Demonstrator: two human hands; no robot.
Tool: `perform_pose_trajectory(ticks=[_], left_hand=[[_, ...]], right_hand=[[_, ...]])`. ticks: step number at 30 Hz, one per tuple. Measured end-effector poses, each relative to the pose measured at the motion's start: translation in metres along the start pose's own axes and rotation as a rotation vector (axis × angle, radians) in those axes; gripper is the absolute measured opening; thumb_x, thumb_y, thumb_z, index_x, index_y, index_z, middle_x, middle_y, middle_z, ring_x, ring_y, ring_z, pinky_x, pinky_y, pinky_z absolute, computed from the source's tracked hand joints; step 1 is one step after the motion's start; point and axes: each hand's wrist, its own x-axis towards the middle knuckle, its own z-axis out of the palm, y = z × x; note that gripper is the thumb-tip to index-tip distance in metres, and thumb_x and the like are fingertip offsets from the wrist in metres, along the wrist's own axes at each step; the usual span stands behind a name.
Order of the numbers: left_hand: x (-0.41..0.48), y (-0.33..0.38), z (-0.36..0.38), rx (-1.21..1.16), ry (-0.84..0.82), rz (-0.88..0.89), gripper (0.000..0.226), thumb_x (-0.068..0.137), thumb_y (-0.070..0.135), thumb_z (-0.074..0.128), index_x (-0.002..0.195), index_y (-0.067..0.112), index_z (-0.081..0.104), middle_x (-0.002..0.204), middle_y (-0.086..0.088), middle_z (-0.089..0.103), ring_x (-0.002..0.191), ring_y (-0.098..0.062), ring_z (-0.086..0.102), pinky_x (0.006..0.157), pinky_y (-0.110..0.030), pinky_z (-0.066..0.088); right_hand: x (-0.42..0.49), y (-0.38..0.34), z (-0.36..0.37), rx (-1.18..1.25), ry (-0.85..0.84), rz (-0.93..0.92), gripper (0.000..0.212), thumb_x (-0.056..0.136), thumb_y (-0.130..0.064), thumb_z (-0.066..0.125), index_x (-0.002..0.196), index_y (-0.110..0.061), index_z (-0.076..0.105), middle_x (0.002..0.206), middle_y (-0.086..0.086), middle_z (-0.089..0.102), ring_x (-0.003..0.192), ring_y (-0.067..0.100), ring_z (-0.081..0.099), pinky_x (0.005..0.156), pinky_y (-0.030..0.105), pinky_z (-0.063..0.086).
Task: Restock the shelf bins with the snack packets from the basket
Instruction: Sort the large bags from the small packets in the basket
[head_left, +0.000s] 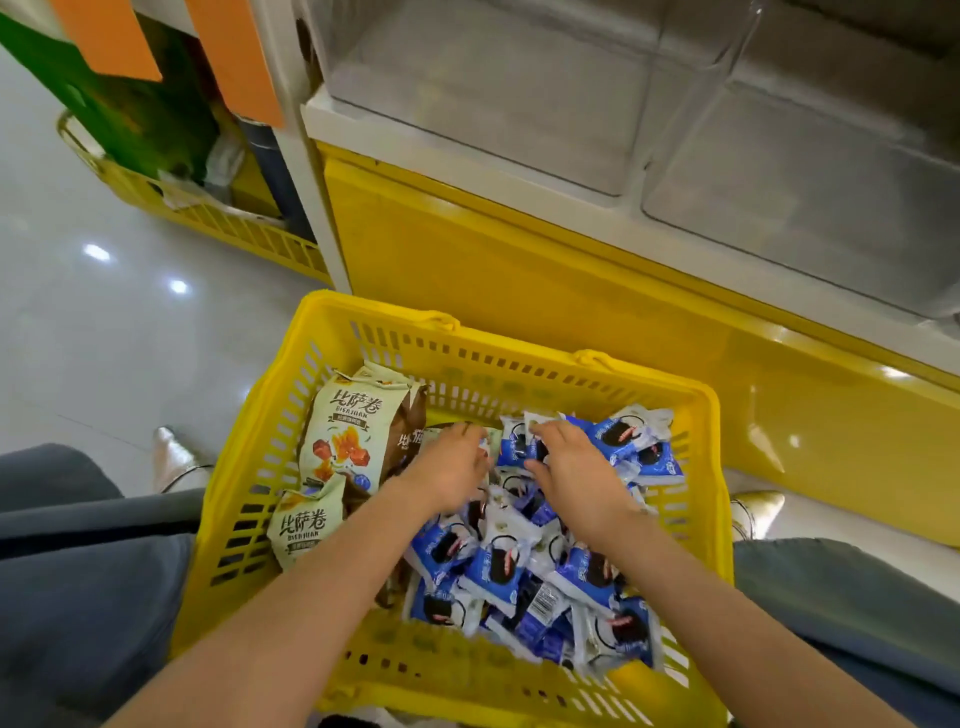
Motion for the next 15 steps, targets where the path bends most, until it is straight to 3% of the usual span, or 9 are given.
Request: perform_pose_trajectory(ticks=[8,15], left_hand=[[0.069,-0.026,0.006,0.082,-0.209,-0.075,0.043,0.097,0.007,0.041,0.138,0.000,0.031,0.142,-0.018,0.035,0.128,-0.031,0.037,0.103,-0.037,0.036],[0.088,-0.033,0.017,0.085,-0.152,-0.112,0.043,0.095,0.021,0.051,0.134,0.006,0.043,0.147,-0.015,0.030,0.134,-0.030,0.031,0.106,-0.035,0.030]], right_hand=[[0.057,0.034,0.027,-0.294,-0.186,0.109,0.049,0.101,-0.035,0.034,0.141,-0.007,0.031,0.141,0.009,0.039,0.129,0.026,0.036,0.109,0.035,0.025],[0.066,0.040,0.033,-0.364,-0.223,0.126,0.057,0.098,-0.048,0.033,0.143,-0.013,0.030,0.142,0.006,0.041,0.130,0.025,0.034,0.111,0.042,0.021]])
